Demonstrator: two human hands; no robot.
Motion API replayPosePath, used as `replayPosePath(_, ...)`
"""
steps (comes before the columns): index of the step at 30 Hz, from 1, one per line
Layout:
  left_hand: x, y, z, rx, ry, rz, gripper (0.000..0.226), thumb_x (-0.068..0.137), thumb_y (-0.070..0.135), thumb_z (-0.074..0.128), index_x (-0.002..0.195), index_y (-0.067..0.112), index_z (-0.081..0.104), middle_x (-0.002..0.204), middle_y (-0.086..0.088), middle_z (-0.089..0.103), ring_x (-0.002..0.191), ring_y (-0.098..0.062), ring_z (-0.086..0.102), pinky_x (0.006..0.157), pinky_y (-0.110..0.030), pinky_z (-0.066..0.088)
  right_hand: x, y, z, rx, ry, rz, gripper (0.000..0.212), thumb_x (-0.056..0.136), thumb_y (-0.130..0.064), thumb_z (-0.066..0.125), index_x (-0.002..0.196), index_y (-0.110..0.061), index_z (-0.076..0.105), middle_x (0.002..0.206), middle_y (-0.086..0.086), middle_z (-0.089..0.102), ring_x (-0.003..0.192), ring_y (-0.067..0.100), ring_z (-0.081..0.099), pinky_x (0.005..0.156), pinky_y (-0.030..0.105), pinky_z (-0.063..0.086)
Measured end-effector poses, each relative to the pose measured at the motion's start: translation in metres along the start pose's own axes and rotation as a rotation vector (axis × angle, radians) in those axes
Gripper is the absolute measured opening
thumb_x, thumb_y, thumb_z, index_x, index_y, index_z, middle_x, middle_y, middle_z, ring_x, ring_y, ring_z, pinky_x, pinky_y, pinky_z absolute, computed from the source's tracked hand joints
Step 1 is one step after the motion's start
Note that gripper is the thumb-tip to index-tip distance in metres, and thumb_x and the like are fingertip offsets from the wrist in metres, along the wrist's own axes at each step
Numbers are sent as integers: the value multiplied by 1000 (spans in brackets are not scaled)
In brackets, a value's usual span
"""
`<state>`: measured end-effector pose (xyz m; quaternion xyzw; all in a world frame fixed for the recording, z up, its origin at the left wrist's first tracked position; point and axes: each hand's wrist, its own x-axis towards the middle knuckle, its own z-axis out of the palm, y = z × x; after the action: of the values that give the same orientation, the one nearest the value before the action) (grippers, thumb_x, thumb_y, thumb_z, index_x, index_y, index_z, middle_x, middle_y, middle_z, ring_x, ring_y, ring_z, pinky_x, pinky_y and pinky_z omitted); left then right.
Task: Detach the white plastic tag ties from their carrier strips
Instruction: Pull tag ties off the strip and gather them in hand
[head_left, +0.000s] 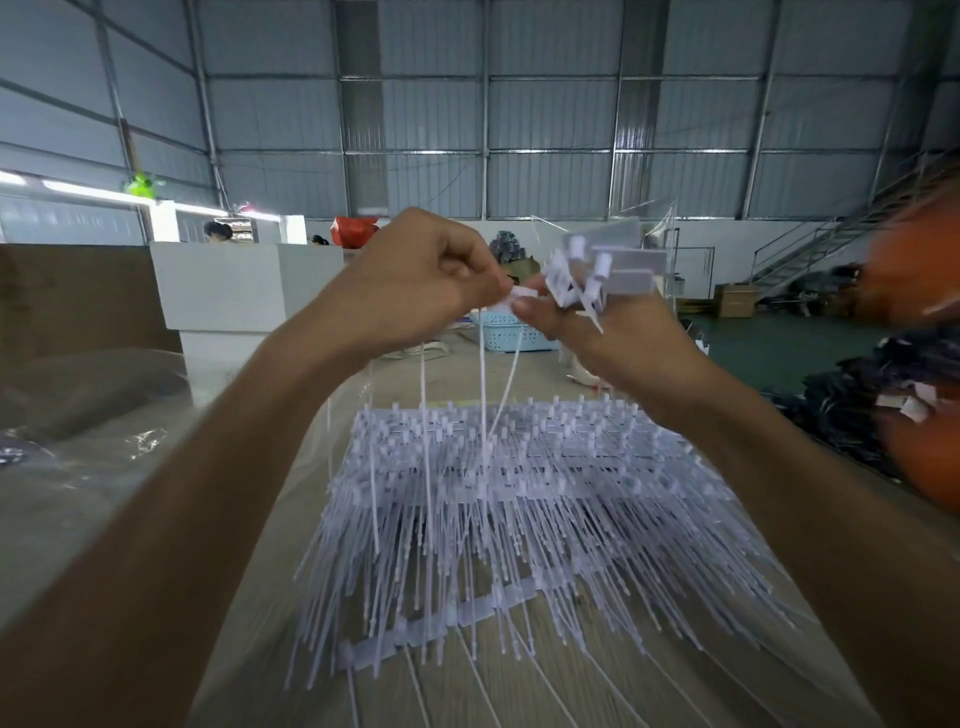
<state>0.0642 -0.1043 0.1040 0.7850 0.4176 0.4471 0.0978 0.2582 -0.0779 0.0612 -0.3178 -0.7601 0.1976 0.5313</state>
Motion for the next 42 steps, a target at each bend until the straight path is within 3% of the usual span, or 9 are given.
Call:
replayPosePath(4, 0, 0, 1, 10, 48, 69, 12, 91, 19, 72, 80, 21, 74, 51, -1, 56, 51, -18, 45, 51, -19, 36, 0, 3, -2, 111, -138, 147, 21, 91, -32, 70, 95, -13, 63, 56, -13, 48, 48, 5, 34, 46, 21, 29)
replayPosePath(10, 0, 2, 4, 60, 80, 127, 8, 92, 18, 71, 84, 16, 72, 58, 7, 63, 45, -4, 49, 50, -15, 37, 0, -3, -5, 312, -281, 151, 22, 100, -25, 56, 108, -5, 57, 81, 8, 62, 48, 8, 24, 43, 20, 19)
replayPosePath(14, 1, 2, 6, 142, 97, 144, 8, 93, 21, 70, 85, 18, 71, 69, 13, 67, 71, -22, 67, 68, -24, 49, 0, -2, -4, 303, -260, 134, 11, 102, -22, 54, 99, -11, 56, 76, 8, 55, 46, 6, 26, 42, 19, 21)
replayPosePath(17, 1, 1, 7, 127, 90, 138, 9, 93, 24, 70, 83, 22, 70, 64, 3, 65, 58, -28, 56, 58, -23, 42, -2, -2, -3, 222, -203, 145, 12, 99, -23, 61, 96, -11, 60, 67, 1, 50, 50, 8, 30, 46, 23, 21)
replayPosePath(21, -1, -1, 6, 86, 95, 119, 12, 92, 32, 71, 80, 27, 70, 59, -10, 63, 45, -15, 41, 59, -28, 38, -3, -3, -4, 84, -143, 58, 11, 98, -27, 63, 94, -18, 70, 56, -15, 54, 50, 0, 42, 48, 20, 27)
replayPosePath(25, -1, 2, 11, 92, 77, 142, 11, 95, 30, 67, 88, 23, 72, 51, 15, 60, 40, -3, 42, 59, -26, 36, -1, -1, 1, -40, -129, 26, 16, 102, -22, 57, 92, -30, 65, 68, -25, 67, 68, -16, 60, 61, 4, 44)
replayPosePath(30, 0, 3, 14, 51, 12, 126, 21, 106, 26, 45, 109, 14, 63, 51, 21, 56, 46, -8, 44, 51, -22, 37, 2, 1, -2, -156, -30, 64, 29, 105, -21, 50, 82, -28, 66, 72, -21, 64, 61, -8, 52, 63, 25, 42)
replayPosePath(35, 0, 4, 12, -33, -91, 54, 23, 102, 8, 43, 114, 25, 53, 63, -1, 66, 61, -22, 51, 60, -33, 40, 3, -1, -2, -52, 18, 123, 51, 106, -40, 44, 77, -5, 66, 55, -9, 42, 50, 3, 35, 54, 23, 30)
replayPosePath(42, -3, 3, 11, -22, -262, 64, 42, 95, -6, 47, 110, 32, 42, 79, -8, 72, 70, -16, 56, 65, -37, 43, 0, -8, 2, 153, -61, 244, 41, 105, -34, 48, 70, -16, 55, 56, -5, 53, 44, 10, 39, 42, 21, 34)
